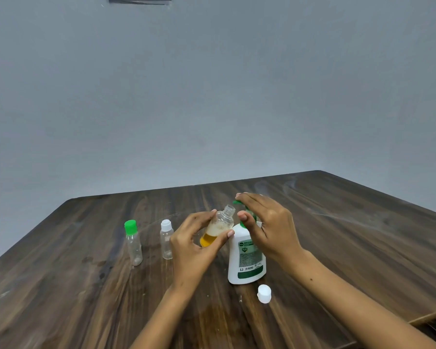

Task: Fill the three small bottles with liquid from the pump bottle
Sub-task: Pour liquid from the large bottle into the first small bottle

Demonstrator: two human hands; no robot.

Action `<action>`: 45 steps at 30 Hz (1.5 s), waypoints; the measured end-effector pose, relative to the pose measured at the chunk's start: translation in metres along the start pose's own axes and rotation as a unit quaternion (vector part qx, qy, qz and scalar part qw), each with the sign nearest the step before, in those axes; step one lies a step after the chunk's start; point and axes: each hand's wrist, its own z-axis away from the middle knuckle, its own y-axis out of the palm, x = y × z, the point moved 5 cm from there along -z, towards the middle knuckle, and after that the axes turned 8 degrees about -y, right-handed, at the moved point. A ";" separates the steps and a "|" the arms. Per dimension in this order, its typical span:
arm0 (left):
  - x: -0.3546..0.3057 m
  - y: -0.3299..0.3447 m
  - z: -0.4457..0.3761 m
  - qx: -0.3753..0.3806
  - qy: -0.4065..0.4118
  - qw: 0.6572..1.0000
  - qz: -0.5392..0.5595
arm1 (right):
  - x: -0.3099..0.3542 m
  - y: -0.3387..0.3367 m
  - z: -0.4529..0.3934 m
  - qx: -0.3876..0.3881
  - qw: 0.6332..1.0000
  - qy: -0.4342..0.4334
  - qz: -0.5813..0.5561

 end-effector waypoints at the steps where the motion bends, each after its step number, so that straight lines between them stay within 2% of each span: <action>1: 0.000 0.000 0.000 0.000 0.001 1.000 -0.001 | 0.000 -0.001 -0.002 0.000 1.000 -0.005 0.001; 13: -0.002 0.000 0.000 -0.002 0.004 1.000 -0.001 | 0.002 -0.003 -0.001 -0.006 1.000 -0.014 0.021; 19: -0.002 0.001 0.000 0.002 0.005 1.000 0.002 | 0.005 0.005 0.011 -0.003 1.000 0.021 0.018; 25: -0.002 0.001 -0.001 -0.004 0.007 1.000 0.000 | 0.003 -0.004 -0.002 -0.009 1.000 -0.014 0.025; 30: -0.003 0.001 0.000 0.001 0.009 1.000 0.002 | 0.005 0.004 0.009 0.000 1.000 0.010 0.023; 45: -0.003 0.001 0.000 -0.002 0.011 1.000 0.000 | 0.004 -0.003 -0.001 -0.001 1.000 -0.010 0.027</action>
